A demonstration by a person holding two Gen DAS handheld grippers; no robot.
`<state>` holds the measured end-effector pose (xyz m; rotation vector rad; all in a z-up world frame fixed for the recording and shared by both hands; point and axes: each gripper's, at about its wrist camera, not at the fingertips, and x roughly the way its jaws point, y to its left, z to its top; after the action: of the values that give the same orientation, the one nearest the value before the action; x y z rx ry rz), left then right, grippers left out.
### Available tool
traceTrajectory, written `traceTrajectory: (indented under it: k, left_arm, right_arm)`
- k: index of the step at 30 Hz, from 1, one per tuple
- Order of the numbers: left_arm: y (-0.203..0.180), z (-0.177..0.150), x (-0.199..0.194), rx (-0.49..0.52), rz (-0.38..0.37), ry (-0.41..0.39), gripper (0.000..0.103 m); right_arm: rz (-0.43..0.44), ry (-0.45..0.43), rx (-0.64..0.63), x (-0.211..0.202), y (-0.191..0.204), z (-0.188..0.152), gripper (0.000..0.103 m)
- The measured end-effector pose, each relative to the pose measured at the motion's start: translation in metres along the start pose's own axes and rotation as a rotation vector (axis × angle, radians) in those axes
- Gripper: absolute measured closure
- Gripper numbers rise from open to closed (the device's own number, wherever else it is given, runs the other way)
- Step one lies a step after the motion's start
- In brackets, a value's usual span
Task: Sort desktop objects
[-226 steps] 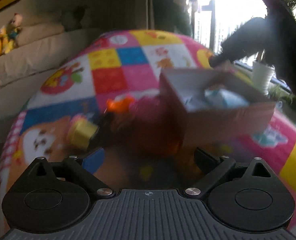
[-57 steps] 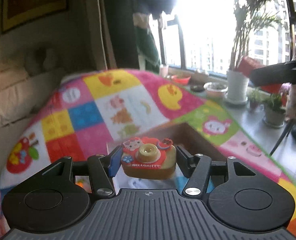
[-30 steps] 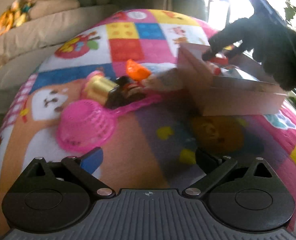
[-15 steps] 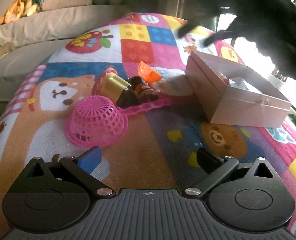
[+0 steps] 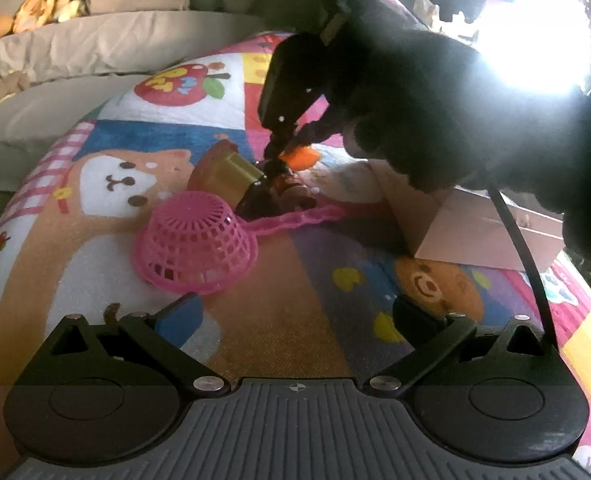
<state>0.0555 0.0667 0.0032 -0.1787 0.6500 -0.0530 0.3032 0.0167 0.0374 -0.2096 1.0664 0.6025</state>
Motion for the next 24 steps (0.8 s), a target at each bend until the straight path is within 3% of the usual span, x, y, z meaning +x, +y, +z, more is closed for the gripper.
traceTrajectory:
  k: [7, 14, 18, 24]
  left_arm:
    - [-0.005, -0.006, -0.008, 0.063, -0.039, 0.041, 0.0]
    - [-0.017, -0.021, -0.03, 0.136, -0.096, 0.089, 0.0]
    - [-0.028, -0.026, -0.037, 0.181, -0.088, 0.105, 0.0]
    - [-0.045, -0.025, -0.041, 0.23, -0.055, 0.097, 0.0]
  right_arm:
    - [0.148, 0.075, -0.032, -0.029, 0.01, -0.045, 0.092]
    - [0.258, 0.128, -0.06, -0.074, 0.009, -0.128, 0.091]
    - [0.235, 0.071, -0.032, -0.102, -0.012, -0.169, 0.091]
    - [0.085, -0.073, 0.068, -0.135, -0.064, -0.213, 0.089]
